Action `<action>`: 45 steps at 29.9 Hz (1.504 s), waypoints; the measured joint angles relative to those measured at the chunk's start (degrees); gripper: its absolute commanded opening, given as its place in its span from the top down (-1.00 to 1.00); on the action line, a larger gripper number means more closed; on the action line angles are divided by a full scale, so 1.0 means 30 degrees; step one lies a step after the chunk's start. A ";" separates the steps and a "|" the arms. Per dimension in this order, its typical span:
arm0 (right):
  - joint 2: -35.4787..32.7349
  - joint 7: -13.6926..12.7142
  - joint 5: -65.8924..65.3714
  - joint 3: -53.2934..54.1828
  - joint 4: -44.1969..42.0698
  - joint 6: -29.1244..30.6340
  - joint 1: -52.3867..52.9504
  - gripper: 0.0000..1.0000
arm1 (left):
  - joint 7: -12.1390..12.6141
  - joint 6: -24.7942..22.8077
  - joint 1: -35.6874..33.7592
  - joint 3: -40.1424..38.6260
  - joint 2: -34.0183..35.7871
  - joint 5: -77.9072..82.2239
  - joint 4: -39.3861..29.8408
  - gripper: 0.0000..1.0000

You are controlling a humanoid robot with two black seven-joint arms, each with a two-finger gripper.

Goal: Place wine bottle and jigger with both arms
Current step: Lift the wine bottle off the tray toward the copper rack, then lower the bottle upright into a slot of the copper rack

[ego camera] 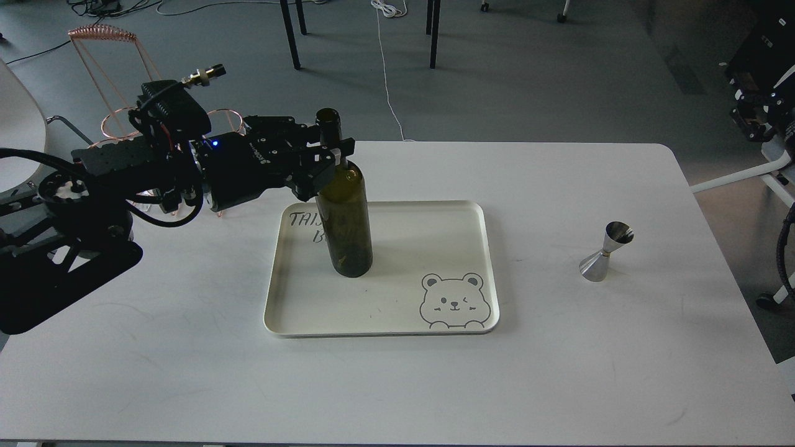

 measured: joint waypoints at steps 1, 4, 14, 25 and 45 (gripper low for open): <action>0.0000 0.0000 0.0000 0.0001 0.0001 0.0000 -0.0001 -0.94 | 0.0005 0.0011 -0.0001 0.0000 0.0001 -0.0007 0.0003 0.66; 0.0000 0.0000 0.0000 0.0001 -0.0001 0.0000 0.0000 -0.94 | 0.0004 0.0016 -0.0176 -0.0026 0.0090 -0.0091 -0.0002 0.76; -0.0056 0.0000 0.0000 -0.0008 -0.0019 0.0000 0.0013 -0.94 | -0.0056 -0.0428 -0.2186 -0.1160 0.3115 -0.3096 -0.0949 0.77; 0.0116 0.0000 -0.0017 -0.0031 0.0029 -0.0009 0.0086 -0.94 | -0.0710 -0.1529 -0.4882 -0.0846 0.5835 -0.4443 0.1138 0.79; 0.0043 0.0000 -0.0030 -0.0033 0.0023 0.0000 0.0116 -0.94 | -0.1575 -0.1430 -0.4825 -0.0186 0.5205 -0.3316 0.6580 0.79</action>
